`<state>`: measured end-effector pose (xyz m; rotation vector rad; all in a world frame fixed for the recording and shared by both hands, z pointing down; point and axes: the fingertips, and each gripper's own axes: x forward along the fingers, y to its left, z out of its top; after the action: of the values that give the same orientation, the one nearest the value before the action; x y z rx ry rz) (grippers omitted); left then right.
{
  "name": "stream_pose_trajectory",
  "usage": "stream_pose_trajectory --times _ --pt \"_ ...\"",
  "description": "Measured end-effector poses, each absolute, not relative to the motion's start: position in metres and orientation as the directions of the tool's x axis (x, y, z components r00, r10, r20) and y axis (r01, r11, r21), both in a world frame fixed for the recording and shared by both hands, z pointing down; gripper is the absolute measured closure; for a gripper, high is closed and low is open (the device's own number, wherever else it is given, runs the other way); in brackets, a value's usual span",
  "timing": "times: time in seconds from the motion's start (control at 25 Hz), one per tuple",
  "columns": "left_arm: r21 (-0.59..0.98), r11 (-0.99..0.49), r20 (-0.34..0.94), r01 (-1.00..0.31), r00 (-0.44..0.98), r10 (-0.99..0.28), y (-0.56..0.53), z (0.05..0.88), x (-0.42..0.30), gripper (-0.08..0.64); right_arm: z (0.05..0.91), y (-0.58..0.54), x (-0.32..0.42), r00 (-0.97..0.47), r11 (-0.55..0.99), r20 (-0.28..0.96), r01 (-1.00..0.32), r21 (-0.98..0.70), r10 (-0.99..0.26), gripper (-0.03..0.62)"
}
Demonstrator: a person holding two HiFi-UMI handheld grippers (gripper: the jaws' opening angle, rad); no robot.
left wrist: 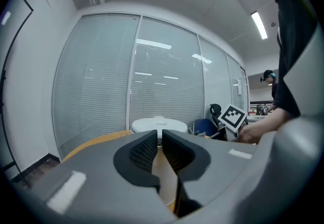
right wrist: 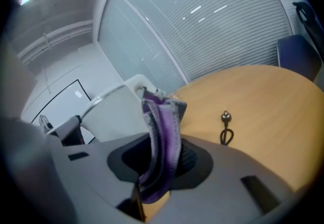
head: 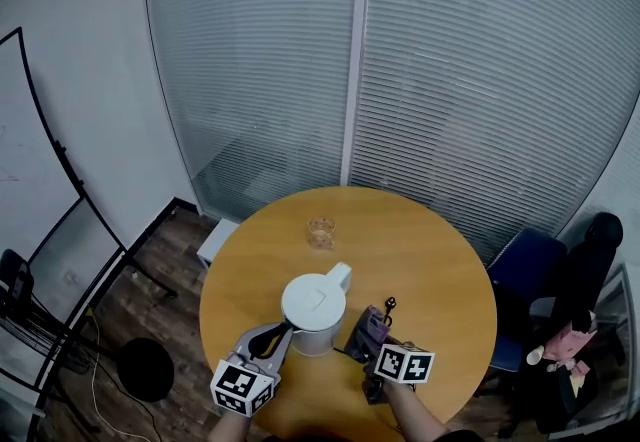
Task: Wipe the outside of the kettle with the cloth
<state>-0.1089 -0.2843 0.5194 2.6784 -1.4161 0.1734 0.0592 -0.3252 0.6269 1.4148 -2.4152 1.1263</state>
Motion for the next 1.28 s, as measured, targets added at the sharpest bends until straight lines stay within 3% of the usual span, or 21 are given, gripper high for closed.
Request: stream_pose_trajectory --times 0.52,1.28 --pt "0.108 -0.533 0.161 -0.839 0.544 -0.824 -0.236 0.532 -0.109 0.549 0.524 -0.252 0.060 -0.609 0.413 0.212 -0.714 -0.565 -0.764 0.495" --pt "0.200 -0.430 0.206 -0.880 0.467 -0.860 -0.156 0.567 -0.076 0.549 0.523 -0.174 0.077 -0.705 0.511 0.225 -0.662 -0.548 -0.672 0.495"
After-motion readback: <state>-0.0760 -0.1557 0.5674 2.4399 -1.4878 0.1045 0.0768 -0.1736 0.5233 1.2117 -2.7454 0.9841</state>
